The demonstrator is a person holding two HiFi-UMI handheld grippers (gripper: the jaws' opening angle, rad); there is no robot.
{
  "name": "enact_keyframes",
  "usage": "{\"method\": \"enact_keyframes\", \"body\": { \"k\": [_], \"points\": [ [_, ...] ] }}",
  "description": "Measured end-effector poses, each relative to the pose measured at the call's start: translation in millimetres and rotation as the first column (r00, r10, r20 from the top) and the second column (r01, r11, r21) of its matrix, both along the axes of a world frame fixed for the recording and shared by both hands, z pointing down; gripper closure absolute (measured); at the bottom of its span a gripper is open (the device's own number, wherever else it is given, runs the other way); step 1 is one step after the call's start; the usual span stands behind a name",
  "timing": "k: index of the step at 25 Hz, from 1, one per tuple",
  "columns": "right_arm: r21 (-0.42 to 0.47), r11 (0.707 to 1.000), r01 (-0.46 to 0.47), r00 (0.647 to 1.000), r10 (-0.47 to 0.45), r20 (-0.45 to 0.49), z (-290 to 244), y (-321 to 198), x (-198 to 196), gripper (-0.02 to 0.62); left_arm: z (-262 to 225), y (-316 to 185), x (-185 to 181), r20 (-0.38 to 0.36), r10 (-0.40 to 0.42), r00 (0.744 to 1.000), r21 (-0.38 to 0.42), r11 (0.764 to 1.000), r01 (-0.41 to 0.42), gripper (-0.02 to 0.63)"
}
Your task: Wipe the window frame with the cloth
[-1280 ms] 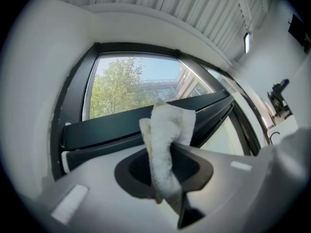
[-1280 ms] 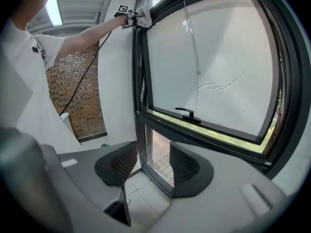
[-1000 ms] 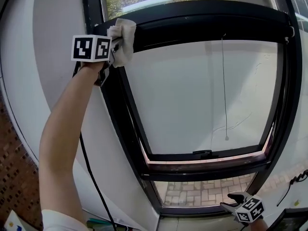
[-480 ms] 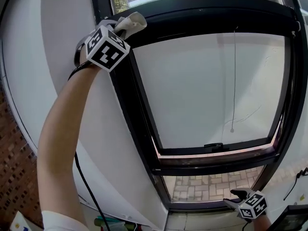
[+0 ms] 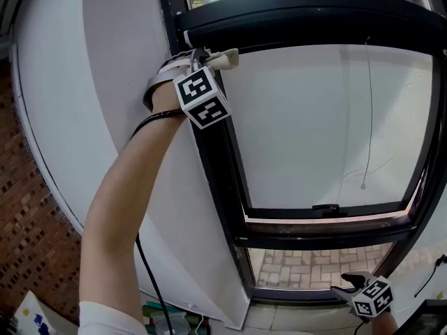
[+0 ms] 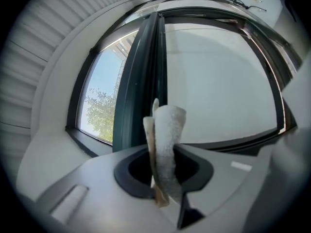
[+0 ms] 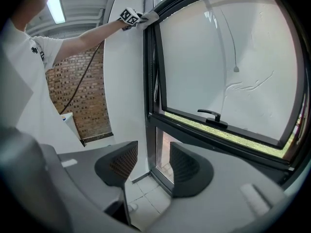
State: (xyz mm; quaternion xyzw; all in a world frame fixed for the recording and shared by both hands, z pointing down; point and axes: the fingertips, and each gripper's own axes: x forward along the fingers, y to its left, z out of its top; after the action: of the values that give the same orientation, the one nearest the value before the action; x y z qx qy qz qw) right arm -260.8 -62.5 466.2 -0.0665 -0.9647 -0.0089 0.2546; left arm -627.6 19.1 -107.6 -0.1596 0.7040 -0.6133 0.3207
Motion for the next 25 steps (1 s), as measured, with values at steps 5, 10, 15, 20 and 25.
{"method": "enact_keyframes", "body": {
  "k": [5,10,15,20,25],
  "points": [
    [0.000,1.000,0.007,1.000,-0.007,0.007,-2.0,1.4,-7.9,0.391,29.5,-5.2,-8.1,-0.046,0.002,0.999,-0.026,1.000,-0.003,0.514],
    [-0.002,1.000,0.013,1.000,-0.013,0.012,-1.8,4.7,-10.8,0.391,61.3,-3.8,-15.3,-0.081,0.001,0.997,-0.045,0.999,-0.004,0.514],
    [0.004,1.000,0.019,1.000,-0.019,0.011,-3.3,7.9,-15.7,0.391,92.8,-3.8,-17.6,-0.111,0.016,0.994,-0.055,0.998,-0.023,0.514],
    [0.007,0.999,0.036,0.999,-0.036,0.014,-6.0,15.4,-21.3,0.391,127.0,-4.8,-16.8,-0.176,0.042,0.984,-0.049,0.997,-0.051,0.514],
    [0.007,0.999,0.044,0.999,-0.044,0.021,-8.6,20.9,-25.9,0.391,162.1,-5.6,-14.1,-0.240,0.060,0.969,-0.043,0.996,-0.072,0.514]
  ]
}}
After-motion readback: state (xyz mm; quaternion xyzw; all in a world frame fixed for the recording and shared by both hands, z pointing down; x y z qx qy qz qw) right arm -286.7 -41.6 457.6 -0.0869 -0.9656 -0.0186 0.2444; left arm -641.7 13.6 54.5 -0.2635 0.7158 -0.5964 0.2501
